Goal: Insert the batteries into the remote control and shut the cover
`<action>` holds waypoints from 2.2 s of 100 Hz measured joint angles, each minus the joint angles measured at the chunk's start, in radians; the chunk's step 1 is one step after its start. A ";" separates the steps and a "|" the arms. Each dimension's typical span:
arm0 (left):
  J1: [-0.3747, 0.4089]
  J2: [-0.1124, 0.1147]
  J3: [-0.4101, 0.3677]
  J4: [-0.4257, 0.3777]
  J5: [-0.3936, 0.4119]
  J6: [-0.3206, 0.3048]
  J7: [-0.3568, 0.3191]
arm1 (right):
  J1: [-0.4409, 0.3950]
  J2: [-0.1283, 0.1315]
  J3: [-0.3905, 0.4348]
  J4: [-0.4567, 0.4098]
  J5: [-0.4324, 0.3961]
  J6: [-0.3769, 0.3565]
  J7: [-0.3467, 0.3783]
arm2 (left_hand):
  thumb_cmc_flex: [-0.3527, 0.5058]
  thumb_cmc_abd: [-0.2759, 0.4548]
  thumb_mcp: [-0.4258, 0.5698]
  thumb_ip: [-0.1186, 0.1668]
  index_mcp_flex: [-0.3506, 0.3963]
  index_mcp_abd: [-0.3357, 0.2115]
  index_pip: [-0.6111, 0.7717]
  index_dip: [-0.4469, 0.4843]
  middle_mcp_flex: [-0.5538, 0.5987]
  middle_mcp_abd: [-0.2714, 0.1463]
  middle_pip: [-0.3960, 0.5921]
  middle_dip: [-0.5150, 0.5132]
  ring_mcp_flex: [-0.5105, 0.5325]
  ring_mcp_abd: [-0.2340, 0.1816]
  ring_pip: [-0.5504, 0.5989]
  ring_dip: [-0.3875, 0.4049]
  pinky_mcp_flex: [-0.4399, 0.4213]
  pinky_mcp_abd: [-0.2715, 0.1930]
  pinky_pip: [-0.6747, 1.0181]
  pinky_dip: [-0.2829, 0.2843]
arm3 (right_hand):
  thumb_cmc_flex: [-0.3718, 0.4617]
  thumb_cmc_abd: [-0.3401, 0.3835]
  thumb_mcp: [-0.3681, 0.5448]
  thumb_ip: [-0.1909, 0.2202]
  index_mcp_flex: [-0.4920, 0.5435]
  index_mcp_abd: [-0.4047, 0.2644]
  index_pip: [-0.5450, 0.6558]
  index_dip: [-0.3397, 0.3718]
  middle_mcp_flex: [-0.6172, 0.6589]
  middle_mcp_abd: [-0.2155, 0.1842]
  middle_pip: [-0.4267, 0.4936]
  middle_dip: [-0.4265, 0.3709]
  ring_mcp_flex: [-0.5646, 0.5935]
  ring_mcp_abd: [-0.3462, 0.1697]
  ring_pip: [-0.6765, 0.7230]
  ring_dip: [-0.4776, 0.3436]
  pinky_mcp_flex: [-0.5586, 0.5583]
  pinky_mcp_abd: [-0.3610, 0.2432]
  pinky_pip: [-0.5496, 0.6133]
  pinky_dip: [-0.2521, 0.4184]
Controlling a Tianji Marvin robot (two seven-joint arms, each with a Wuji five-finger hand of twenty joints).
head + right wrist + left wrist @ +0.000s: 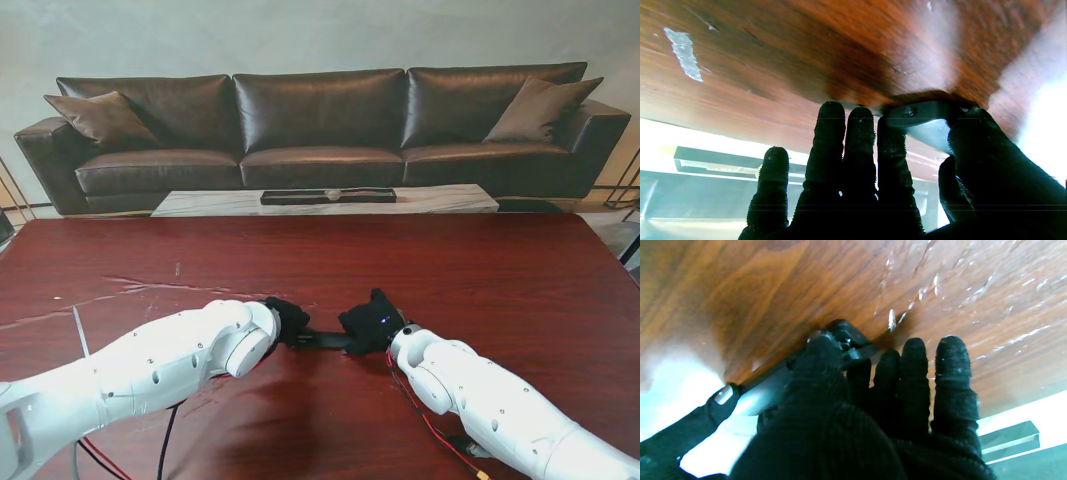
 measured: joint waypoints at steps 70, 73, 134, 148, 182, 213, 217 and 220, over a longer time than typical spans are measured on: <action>0.074 0.031 -0.083 -0.056 0.076 -0.004 0.019 | 0.005 0.000 -0.007 0.001 0.003 0.004 0.004 | -0.013 -0.014 -0.001 0.000 -0.038 -0.049 0.212 0.084 0.004 -0.008 0.000 0.000 -0.001 0.000 0.000 0.000 -0.002 0.000 0.000 -0.006 | 0.000 0.000 -0.001 0.000 -0.010 0.000 -0.001 0.000 0.000 0.000 0.002 0.000 0.000 0.000 0.000 0.000 0.000 0.000 0.000 0.000; 0.076 0.032 -0.087 -0.058 0.077 -0.005 0.019 | 0.006 0.000 -0.007 0.002 0.003 0.004 0.004 | -0.013 -0.014 -0.001 0.000 -0.038 -0.051 0.228 0.093 0.004 -0.008 0.000 0.000 -0.001 0.000 0.000 0.000 -0.002 0.000 0.000 -0.007 | 0.000 0.000 -0.001 0.000 -0.010 0.000 -0.001 0.000 0.000 0.000 0.002 0.000 0.000 0.000 0.000 0.000 0.000 0.000 0.000 0.000; 0.116 0.053 -0.123 -0.113 0.124 -0.026 0.003 | 0.011 0.000 -0.015 0.006 0.010 0.005 0.002 | -0.010 -0.029 -0.001 0.000 -0.003 -0.146 0.428 0.189 0.009 -0.008 -0.005 0.000 -0.001 0.000 0.000 0.000 -0.001 0.000 0.006 -0.007 | 0.000 0.000 -0.001 0.000 -0.011 0.000 -0.001 0.000 0.000 0.000 0.008 0.001 0.000 0.000 0.000 0.000 0.000 0.000 0.000 0.000; 0.113 0.053 -0.112 -0.113 0.123 -0.019 0.001 | 0.011 -0.001 -0.015 0.007 0.010 0.005 0.001 | -0.010 -0.029 -0.001 0.000 0.000 -0.146 0.436 0.190 0.000 -0.008 -0.020 0.000 -0.001 0.000 0.000 -0.001 -0.006 0.000 0.008 -0.007 | 0.000 0.000 -0.003 0.000 -0.011 0.000 -0.001 0.000 0.000 0.000 0.008 0.001 0.000 0.000 0.000 0.000 0.000 0.000 0.000 0.000; 0.144 0.056 -0.161 -0.127 0.155 -0.021 0.026 | 0.013 -0.001 -0.017 0.007 0.010 0.004 0.002 | -0.010 -0.029 -0.001 0.000 0.005 -0.148 0.278 0.052 0.000 -0.008 -0.031 -0.001 -0.002 0.000 0.000 -0.001 -0.015 0.000 0.011 -0.001 | 0.000 0.000 -0.003 0.000 -0.011 0.000 -0.001 0.000 0.000 0.000 0.009 0.001 0.000 0.000 0.000 0.000 0.000 0.000 0.000 0.000; 0.175 0.047 -0.199 -0.110 0.174 -0.047 0.111 | 0.013 -0.001 -0.017 0.007 0.010 0.004 0.003 | -0.009 -0.022 -0.001 0.000 0.004 -0.143 0.155 -0.005 0.000 -0.008 -0.031 -0.001 -0.002 0.002 0.000 -0.001 -0.023 0.005 0.021 0.009 | 0.000 0.000 -0.003 0.000 -0.011 0.000 -0.001 0.000 0.000 0.000 0.011 0.001 0.000 0.000 0.000 0.000 0.000 0.000 0.000 0.000; 0.175 0.044 -0.197 -0.105 0.170 -0.047 0.117 | 0.013 -0.001 -0.017 0.007 0.010 0.004 0.003 | -0.025 -0.002 -0.001 0.000 0.004 -0.121 0.069 -0.034 0.000 -0.008 -0.038 -0.006 -0.005 0.006 0.000 -0.001 -0.027 0.012 0.021 0.009 | 0.000 0.000 -0.003 0.000 -0.011 0.000 -0.001 0.000 0.000 0.000 0.011 0.001 0.000 0.000 0.000 0.000 0.000 0.000 0.000 0.000; 0.173 0.041 -0.192 -0.102 0.165 -0.045 0.118 | 0.013 -0.001 -0.016 0.007 0.010 0.004 0.003 | -0.037 0.019 0.000 0.000 0.004 -0.105 -0.008 -0.065 -0.012 -0.008 -0.045 -0.010 -0.005 0.009 0.000 -0.001 -0.028 0.013 0.020 0.009 | 0.000 0.000 -0.003 0.000 -0.011 0.000 -0.001 0.000 0.000 0.000 0.011 0.001 0.000 0.000 0.000 0.000 0.000 0.000 0.000 0.000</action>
